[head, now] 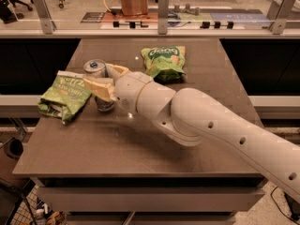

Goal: Move redbull can near green jalapeno chip bag

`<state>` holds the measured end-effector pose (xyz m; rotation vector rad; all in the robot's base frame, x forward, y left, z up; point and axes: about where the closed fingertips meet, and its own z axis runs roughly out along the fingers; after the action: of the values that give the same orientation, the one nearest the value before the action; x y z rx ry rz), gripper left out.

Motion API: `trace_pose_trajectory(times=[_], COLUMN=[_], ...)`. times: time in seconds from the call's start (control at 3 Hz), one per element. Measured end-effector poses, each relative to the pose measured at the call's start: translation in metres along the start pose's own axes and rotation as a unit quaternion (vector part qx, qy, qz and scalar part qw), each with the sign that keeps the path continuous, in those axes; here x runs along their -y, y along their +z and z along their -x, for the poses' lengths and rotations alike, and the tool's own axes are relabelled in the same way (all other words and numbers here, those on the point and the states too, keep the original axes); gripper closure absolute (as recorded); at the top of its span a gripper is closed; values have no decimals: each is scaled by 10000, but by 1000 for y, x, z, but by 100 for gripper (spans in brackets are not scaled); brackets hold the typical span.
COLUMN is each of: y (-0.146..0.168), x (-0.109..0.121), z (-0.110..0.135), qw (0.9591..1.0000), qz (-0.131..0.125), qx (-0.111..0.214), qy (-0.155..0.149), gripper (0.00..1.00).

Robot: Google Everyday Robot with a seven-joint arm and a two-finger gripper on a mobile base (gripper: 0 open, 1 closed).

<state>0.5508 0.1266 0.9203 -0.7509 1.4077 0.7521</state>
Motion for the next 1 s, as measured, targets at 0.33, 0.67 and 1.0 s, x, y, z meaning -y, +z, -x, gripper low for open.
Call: trace_pose_trajectory(times=[0.33,0.67,1.0], y=[6,9,9], x=[-4,-5,-4], z=[-8,-18,-17], qw=[9995,9984,9984], qz=[-137,-297,-310], qx=[-234,-311,-309], qy=[-190,-367,-367], gripper=[100,100,82])
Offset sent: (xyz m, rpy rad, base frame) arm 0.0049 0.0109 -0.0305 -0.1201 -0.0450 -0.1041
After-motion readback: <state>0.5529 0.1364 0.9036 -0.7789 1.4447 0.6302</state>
